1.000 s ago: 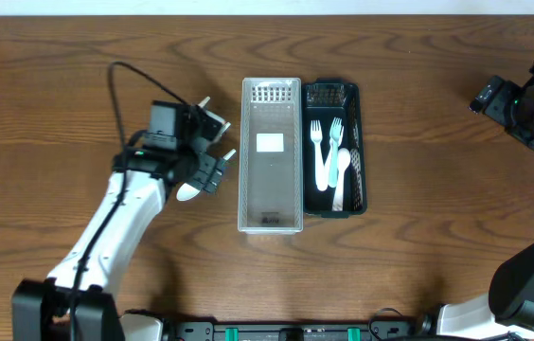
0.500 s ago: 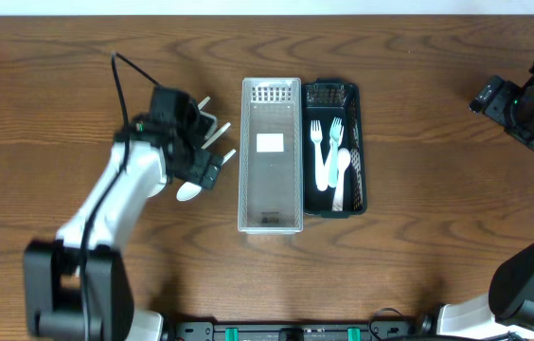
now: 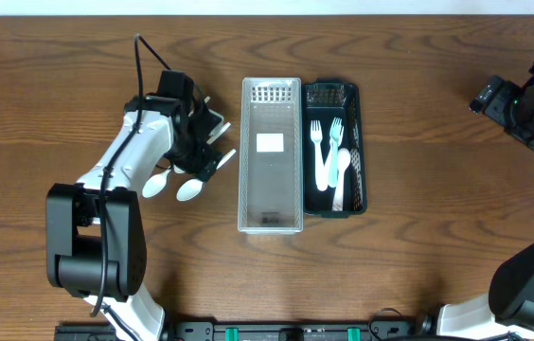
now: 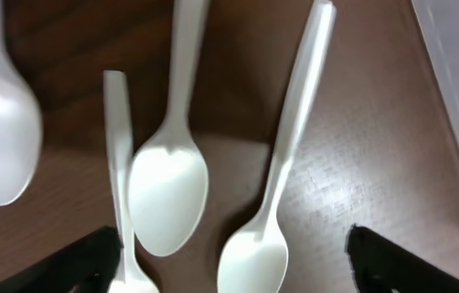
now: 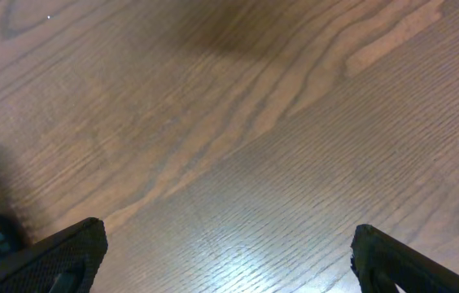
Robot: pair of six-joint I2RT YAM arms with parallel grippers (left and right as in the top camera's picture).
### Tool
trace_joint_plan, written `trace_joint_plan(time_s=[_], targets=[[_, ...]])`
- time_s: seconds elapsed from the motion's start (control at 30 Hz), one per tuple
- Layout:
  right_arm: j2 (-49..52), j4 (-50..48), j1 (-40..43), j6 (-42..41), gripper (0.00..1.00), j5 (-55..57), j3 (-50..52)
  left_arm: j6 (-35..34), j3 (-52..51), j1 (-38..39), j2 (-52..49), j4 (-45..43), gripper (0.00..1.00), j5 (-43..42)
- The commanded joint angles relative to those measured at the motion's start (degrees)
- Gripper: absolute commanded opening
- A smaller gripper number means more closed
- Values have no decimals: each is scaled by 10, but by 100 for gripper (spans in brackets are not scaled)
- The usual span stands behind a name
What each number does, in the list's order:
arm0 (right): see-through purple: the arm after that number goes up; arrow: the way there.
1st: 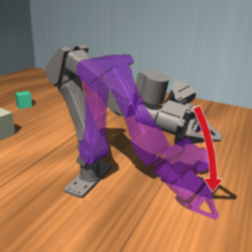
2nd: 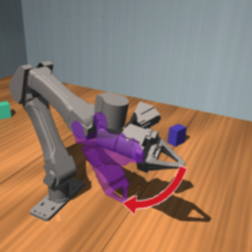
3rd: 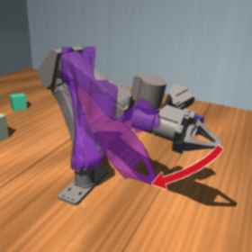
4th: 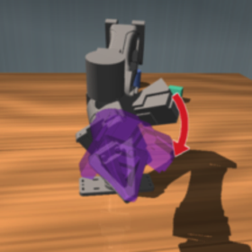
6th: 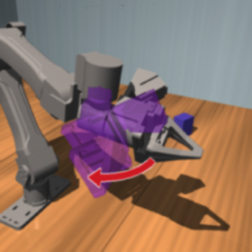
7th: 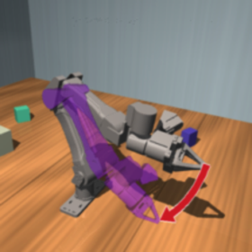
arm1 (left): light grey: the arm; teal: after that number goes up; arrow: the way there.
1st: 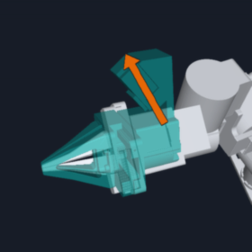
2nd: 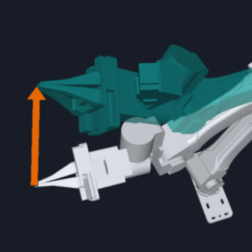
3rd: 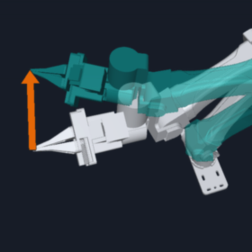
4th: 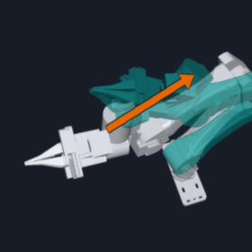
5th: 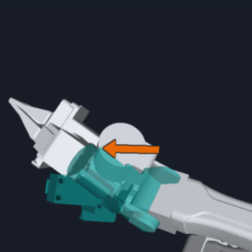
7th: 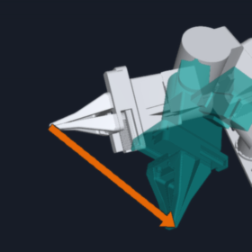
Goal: Pack container
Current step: 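Retract the right arm and reach the left gripper to the spoons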
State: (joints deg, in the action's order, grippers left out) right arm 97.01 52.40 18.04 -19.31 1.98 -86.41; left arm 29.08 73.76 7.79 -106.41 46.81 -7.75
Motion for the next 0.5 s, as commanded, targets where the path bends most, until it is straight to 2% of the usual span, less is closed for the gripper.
trace_joint_plan(time_s=[0.0, 0.1, 0.47], targets=[[-2, -1, 3, -10, 99, 1, 0, 75, -9, 13, 0, 7, 84, -6], [-2, -1, 3, -10, 99, 1, 0, 97, -18, 21, -1, 7, 75, -6], [-2, -1, 3, -10, 99, 1, 0, 97, -55, 44, -8, -13, 73, -5]])
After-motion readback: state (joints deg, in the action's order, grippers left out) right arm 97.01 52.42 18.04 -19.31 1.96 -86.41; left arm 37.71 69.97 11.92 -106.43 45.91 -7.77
